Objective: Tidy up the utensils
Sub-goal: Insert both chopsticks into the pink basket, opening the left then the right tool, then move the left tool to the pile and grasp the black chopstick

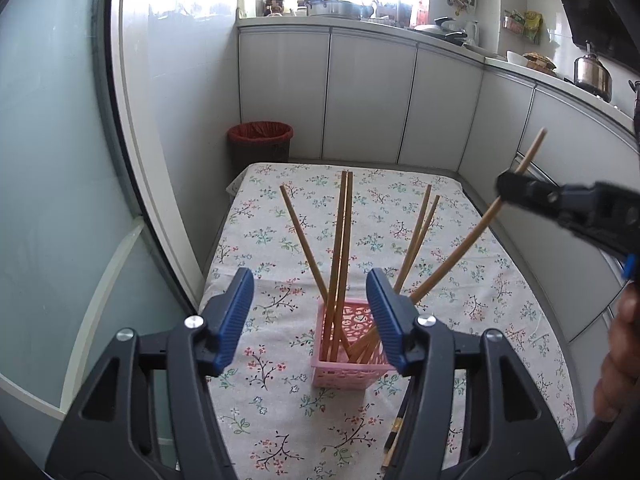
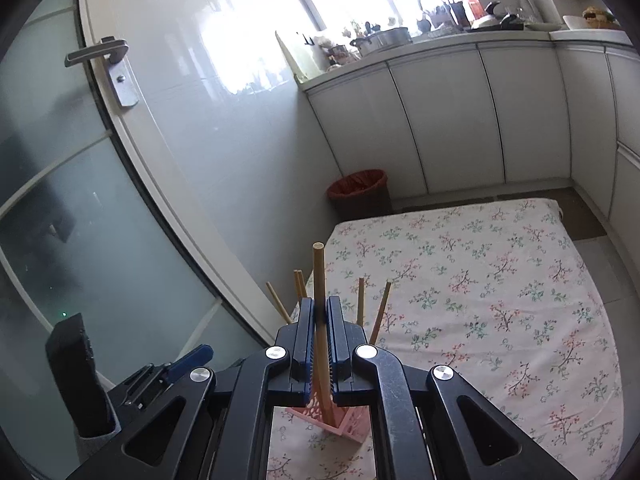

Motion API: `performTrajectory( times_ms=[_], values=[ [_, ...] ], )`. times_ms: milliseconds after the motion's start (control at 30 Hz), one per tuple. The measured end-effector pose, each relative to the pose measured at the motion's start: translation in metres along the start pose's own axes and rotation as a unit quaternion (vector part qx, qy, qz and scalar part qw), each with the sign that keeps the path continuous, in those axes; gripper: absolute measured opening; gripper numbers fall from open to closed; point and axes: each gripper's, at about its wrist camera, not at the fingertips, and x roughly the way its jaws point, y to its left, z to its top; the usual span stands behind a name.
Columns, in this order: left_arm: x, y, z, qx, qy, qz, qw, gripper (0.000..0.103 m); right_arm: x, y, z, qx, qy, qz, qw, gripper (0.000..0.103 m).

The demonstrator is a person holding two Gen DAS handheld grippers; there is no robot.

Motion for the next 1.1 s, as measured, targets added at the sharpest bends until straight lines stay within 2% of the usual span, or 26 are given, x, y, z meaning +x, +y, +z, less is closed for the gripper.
performTrajectory(
  times_ms=[233, 433, 533, 600, 667, 733, 900, 1100],
  values=[
    [0.003, -0.002, -0.002, 0.004, 0.007, 0.003, 1.0, 0.064, 0.039, -0.011, -0.011, 0.01, 0.051, -0.015, 0.999, 0.006],
    [0.006, -0.004, -0.003, 0.01, 0.009, 0.005, 0.9999, 0.066, 0.046, -0.019, -0.012, 0.018, 0.051, -0.018, 0.998, 0.008],
    [0.005, -0.006, -0.003, 0.012, 0.009, 0.005, 0.9999, 0.066, 0.04, -0.022, -0.009, 0.027, 0.043, -0.016, 0.999, 0.018],
    [0.003, -0.007, -0.004, 0.014, 0.008, 0.003, 0.9999, 0.067, 0.032, -0.021, -0.006, 0.026, 0.036, -0.014, 0.999, 0.021],
    [0.002, -0.009, -0.003, 0.017, 0.007, 0.001, 0.9998, 0.068, 0.022, -0.02, -0.004, 0.018, 0.026, -0.02, 0.999, 0.036],
    [0.001, -0.011, -0.004, 0.02, 0.006, -0.001, 0.9998, 0.069, 0.01, -0.021, -0.002, 0.014, 0.014, -0.022, 1.0, 0.044],
    [-0.003, -0.018, -0.005, 0.019, 0.007, -0.015, 0.9997, 0.073, -0.016, -0.029, 0.0, 0.01, 0.005, -0.024, 1.0, 0.045],
    [-0.005, -0.035, -0.012, 0.036, 0.017, -0.042, 0.9983, 0.079, -0.039, -0.047, -0.01, 0.0, 0.018, -0.043, 0.999, 0.053]
  ],
)
